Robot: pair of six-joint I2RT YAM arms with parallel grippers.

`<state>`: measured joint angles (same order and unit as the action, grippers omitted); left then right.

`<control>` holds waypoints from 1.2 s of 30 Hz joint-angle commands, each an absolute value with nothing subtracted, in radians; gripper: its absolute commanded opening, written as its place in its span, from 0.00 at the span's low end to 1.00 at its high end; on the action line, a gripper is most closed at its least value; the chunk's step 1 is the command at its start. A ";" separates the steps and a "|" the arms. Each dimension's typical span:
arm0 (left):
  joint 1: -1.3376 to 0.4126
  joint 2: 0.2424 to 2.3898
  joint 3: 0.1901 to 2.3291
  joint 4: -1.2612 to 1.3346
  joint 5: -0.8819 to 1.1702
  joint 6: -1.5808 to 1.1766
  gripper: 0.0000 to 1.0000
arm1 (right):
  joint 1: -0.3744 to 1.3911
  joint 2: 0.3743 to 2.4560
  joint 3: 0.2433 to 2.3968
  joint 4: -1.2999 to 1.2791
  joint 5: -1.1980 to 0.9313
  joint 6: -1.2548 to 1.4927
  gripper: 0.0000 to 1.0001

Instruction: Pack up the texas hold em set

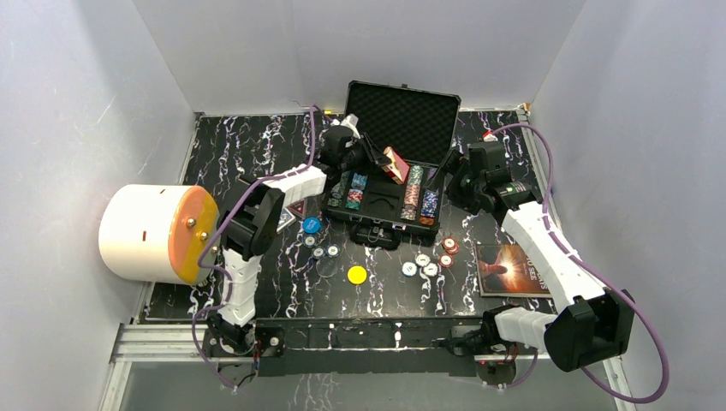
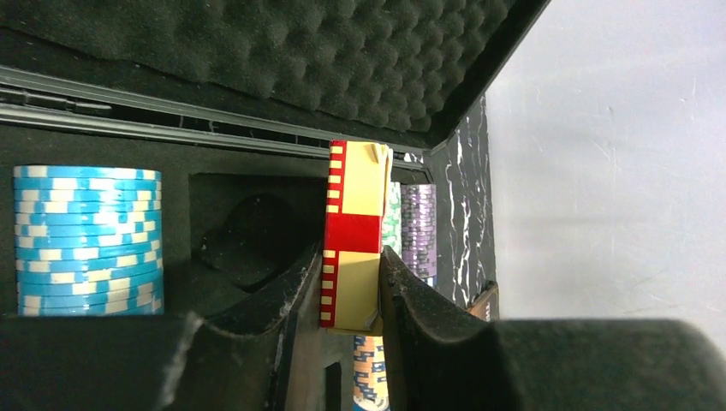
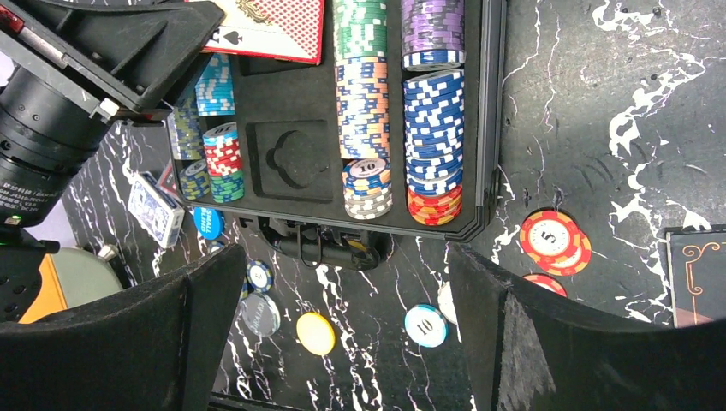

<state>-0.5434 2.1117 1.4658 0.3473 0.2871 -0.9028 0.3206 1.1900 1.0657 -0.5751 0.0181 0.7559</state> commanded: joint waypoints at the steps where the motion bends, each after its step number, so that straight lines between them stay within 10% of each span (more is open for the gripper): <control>1: -0.582 2.085 1.449 0.317 0.193 -0.899 0.27 | 0.316 1.161 1.067 -0.548 0.026 0.747 0.96; 7: -0.588 2.032 1.426 0.265 0.143 -0.853 0.63 | 0.316 1.166 1.065 -0.542 0.025 0.749 0.96; 17: -0.590 1.997 1.590 -0.028 0.085 -0.620 0.73 | 0.315 1.149 1.044 -0.530 0.035 0.746 0.96; 22: -0.589 2.014 1.641 -0.099 0.058 -0.587 0.73 | 0.313 1.157 1.043 -0.527 0.033 0.745 0.96; 29: -0.589 2.061 1.694 -0.139 0.080 -0.565 0.43 | 0.314 1.159 1.040 -0.526 0.032 0.743 0.96; 36: -0.589 2.095 1.713 -0.175 0.055 -0.539 0.53 | 0.314 1.159 1.037 -0.525 0.034 0.737 0.97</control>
<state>-0.5903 2.0914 1.6775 -0.1257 0.0792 -0.5716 0.3199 1.1770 1.0359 -0.5663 0.0231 0.7521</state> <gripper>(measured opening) 0.488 0.964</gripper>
